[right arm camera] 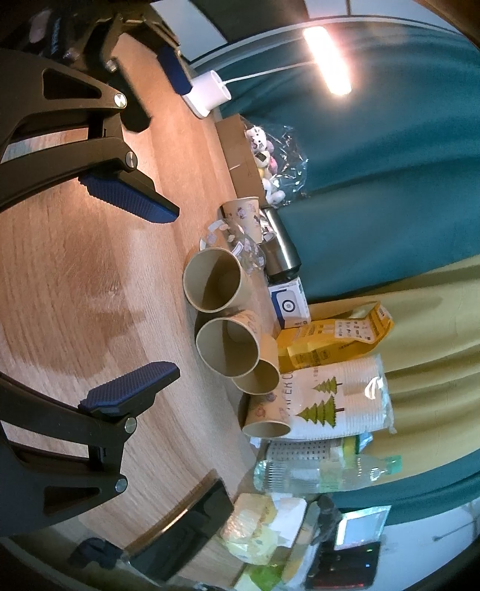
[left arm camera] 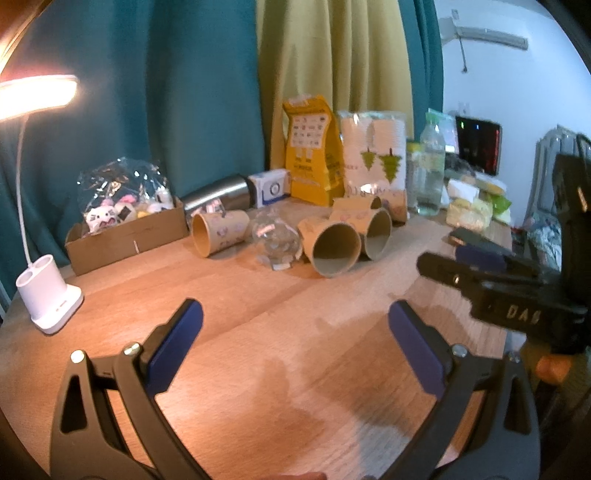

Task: Flip cup upside down
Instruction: 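Lower the left gripper onto the pink-printed beige paper cup lying sideways and grasp it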

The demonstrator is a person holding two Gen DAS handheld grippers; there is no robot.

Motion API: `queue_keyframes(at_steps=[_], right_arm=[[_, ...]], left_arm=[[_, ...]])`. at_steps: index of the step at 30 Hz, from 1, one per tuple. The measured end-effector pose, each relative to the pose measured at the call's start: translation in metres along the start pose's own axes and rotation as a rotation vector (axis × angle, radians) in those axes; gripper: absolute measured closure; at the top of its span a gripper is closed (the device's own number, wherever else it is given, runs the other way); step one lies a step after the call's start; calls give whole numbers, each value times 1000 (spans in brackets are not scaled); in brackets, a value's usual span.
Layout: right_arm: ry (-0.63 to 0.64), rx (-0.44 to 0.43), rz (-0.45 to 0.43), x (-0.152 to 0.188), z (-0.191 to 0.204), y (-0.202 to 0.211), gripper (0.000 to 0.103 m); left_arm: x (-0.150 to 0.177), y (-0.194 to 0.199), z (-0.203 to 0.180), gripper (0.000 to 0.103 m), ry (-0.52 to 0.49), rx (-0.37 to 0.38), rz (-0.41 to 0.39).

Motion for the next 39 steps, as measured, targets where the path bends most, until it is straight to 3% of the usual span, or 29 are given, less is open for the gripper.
queue_keyframes(at_steps=[8, 20, 27, 30, 39], right_arm=[[-64, 19, 3, -19, -31, -11, 23], [-133, 28, 20, -38, -89, -50, 23], [-155, 5, 22, -38, -114, -66, 23], [-144, 1, 8, -45, -119, -71, 23], [-193, -20, -7, -46, -136, -73, 23]], left_arm=[[-19, -39, 10, 1, 176, 48, 161], [-92, -128, -32, 1, 177, 94, 334], [-127, -187, -42, 1, 150, 29, 360], [-132, -210, -48, 1, 137, 29, 390], [-117, -266, -28, 2, 316, 24, 560]])
Point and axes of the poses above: each gripper's, at about its wrist camera, not at the fingertips, and y roughly against the way its jaws point, z to its left, x to its underside, the point moved 7 cm from there along -y, roughly the way its jaws point, and after that the axes turned 14 degrees about x, right-handed, at the moved point
